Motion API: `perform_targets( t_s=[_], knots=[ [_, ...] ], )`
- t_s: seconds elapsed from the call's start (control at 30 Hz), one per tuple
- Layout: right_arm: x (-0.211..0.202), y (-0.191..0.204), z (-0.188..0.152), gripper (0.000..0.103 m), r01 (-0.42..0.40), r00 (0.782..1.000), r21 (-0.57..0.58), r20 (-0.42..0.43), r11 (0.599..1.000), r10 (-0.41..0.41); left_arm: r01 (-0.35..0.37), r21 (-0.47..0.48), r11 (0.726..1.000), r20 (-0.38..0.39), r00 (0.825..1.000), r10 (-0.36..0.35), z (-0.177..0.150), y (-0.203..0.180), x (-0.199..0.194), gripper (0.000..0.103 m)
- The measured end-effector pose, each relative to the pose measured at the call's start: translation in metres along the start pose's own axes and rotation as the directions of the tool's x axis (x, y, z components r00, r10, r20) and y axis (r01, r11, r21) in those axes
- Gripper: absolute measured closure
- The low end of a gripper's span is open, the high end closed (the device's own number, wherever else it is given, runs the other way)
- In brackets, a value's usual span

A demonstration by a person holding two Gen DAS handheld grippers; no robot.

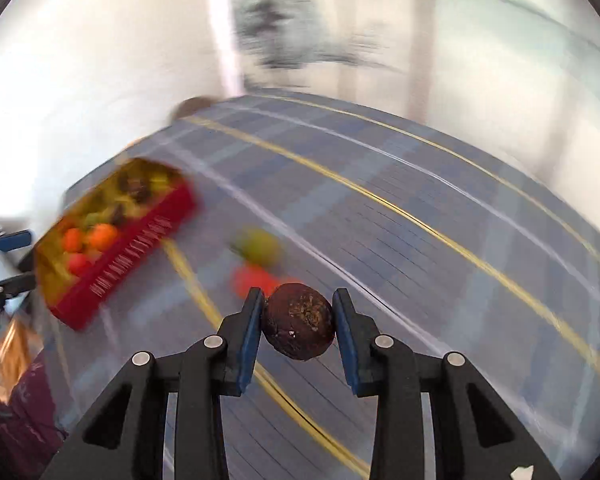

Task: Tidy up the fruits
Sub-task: 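Grasp a second red tomato with the left gripper while the right gripper grasps another mangosteen, then carry the red tomato with the left gripper into the tin and release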

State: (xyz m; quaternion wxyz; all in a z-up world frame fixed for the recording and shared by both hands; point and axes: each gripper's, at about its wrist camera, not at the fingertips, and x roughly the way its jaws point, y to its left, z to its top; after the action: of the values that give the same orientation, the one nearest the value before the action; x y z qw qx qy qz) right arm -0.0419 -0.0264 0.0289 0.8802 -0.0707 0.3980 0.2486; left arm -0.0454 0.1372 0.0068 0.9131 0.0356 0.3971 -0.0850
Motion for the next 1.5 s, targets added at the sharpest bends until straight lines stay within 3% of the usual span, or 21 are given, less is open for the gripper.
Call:
perform_targets(
  t_s=[0.07, 0.2, 0.3, 0.33, 0.47, 0.6, 0.83, 0.97, 1.03, 1.27, 1.5],
  knots=[
    [-0.010, -0.036, -0.027, 0.071, 0.052, 0.999, 0.089, -0.018, 0.995, -0.050, 0.067, 0.023, 0.997, -0.003, 0.998, -0.067, 0.013, -0.017, 0.011, 0.032],
    [-0.014, -0.078, -0.062, 0.070, 0.103, 0.994, 0.174, -0.052, 0.979, -0.095, 0.112, 0.030, 0.993, -0.041, 0.993, -0.111, 0.042, -0.039, 0.050, 0.030],
    [-0.019, -0.090, -0.076, 0.070, 0.083, 0.996, 0.210, -0.031, 0.974, -0.078, 0.182, -0.110, 0.977, -0.126, 0.973, -0.195, 0.061, -0.034, 0.086, 0.030],
    [-0.019, -0.091, -0.078, 0.070, 0.076, 0.997, 0.212, -0.025, 0.974, -0.073, 0.219, -0.197, 0.956, -0.144, 0.958, -0.249, 0.068, -0.028, 0.100, 0.030],
    [-0.017, -0.094, -0.082, 0.069, 0.031, 0.999, 0.229, 0.006, 0.973, -0.033, 0.245, -0.400, 0.883, -0.142, 0.936, -0.324, 0.083, -0.020, 0.127, 0.031],
    [-0.017, -0.095, -0.082, 0.069, -0.006, 1.000, 0.235, 0.026, 0.972, 0.000, 0.214, -0.476, 0.853, -0.152, 0.935, -0.319, 0.096, -0.024, 0.143, 0.034],
    [-0.024, -0.090, -0.085, 0.069, -0.053, 0.998, 0.207, 0.054, 0.977, 0.043, 0.119, -0.621, 0.775, -0.215, 0.925, -0.314, 0.103, -0.026, 0.185, 0.062],
    [-0.027, -0.090, -0.086, 0.069, -0.077, 0.995, 0.207, 0.075, 0.975, 0.063, 0.049, -0.648, 0.760, -0.235, 0.937, -0.260, 0.102, -0.028, 0.193, 0.063],
    [-0.029, -0.089, -0.086, 0.069, -0.086, 0.994, 0.205, 0.085, 0.975, 0.070, 0.025, -0.666, 0.745, -0.259, 0.929, -0.263, 0.100, -0.029, 0.200, 0.063],
    [-0.033, -0.092, -0.088, 0.069, -0.111, 0.990, 0.220, 0.105, 0.969, 0.089, 0.010, -0.662, 0.750, -0.259, 0.935, -0.241, 0.096, -0.036, 0.196, 0.069],
    [-0.028, -0.097, -0.087, 0.069, -0.088, 0.994, 0.241, 0.078, 0.967, 0.071, 0.042, -0.575, 0.817, -0.218, 0.955, -0.203, 0.084, -0.045, 0.180, 0.069]
  ],
)
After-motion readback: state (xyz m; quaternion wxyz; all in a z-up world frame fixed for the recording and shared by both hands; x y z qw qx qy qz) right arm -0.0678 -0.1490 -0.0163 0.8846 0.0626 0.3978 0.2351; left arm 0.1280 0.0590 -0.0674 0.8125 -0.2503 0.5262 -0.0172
